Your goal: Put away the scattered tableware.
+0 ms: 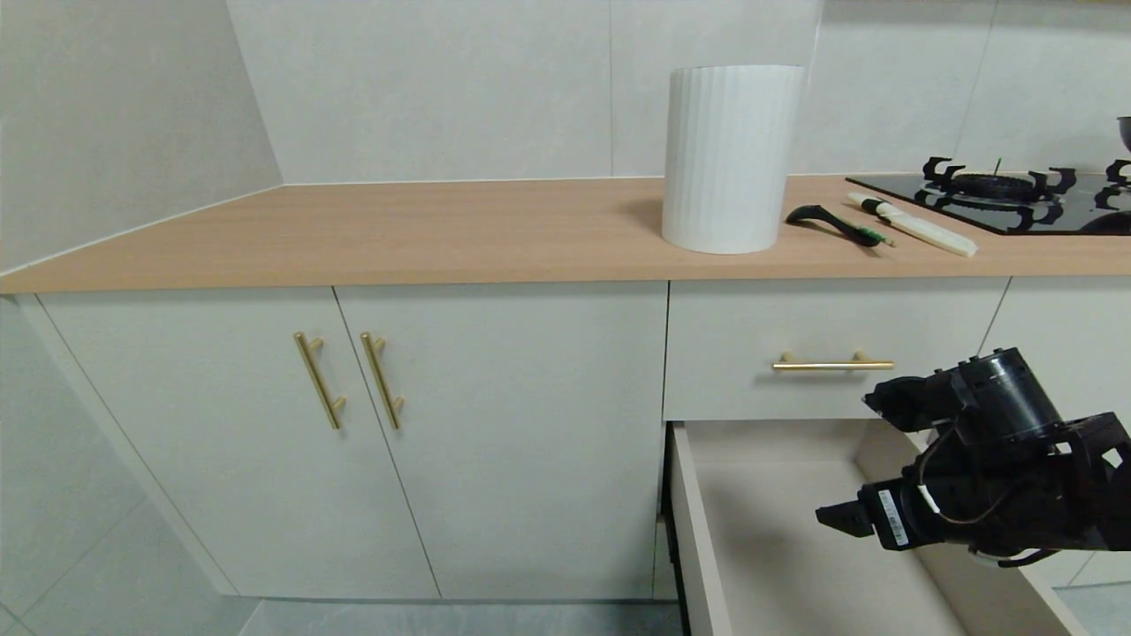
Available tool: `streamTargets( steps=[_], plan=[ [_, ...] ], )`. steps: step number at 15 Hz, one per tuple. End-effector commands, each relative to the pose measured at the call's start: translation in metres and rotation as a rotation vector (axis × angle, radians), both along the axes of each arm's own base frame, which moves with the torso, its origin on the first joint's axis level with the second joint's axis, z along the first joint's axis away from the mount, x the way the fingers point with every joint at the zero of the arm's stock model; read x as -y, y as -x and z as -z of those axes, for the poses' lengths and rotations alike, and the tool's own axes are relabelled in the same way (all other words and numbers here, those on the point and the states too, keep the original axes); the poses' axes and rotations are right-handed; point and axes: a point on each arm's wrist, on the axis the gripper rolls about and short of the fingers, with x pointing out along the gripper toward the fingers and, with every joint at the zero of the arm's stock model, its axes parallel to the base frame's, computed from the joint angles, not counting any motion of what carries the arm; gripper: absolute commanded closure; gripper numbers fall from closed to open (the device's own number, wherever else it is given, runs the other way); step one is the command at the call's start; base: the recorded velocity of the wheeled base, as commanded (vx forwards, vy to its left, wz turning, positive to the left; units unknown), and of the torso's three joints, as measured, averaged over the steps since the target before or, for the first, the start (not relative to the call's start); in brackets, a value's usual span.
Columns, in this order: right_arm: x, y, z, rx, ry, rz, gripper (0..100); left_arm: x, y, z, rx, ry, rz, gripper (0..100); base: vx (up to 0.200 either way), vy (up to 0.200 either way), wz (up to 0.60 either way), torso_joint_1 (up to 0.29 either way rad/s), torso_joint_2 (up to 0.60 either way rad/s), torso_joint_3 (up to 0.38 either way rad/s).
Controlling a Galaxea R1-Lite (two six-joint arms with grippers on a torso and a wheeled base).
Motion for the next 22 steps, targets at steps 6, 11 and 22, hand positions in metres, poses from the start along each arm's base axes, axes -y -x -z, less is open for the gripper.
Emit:
streamTargets(
  steps=[6,11,22],
  plan=[
    [0.0022,-0.0032,0.0020,0.008,0.017,0.020,0,0.0000,0.0000,-0.0001,0.001,0.000,0.000,0,0.000,0.000,0.00,0.000,0.00,0.000],
    [0.0023,-0.0036,0.0027,0.008,0.026,0.028,0,0.0000,0.0000,-0.0001,0.001,0.000,0.000,0,0.000,0.000,0.00,0.041,-0.16,-0.155],
    [0.0025,-0.0032,0.0027,0.009,0.028,0.029,0,0.0000,0.0000,-0.0001,0.001,0.000,0.000,0,0.000,0.000,0.00,0.154,-0.48,-0.306]
  ],
)
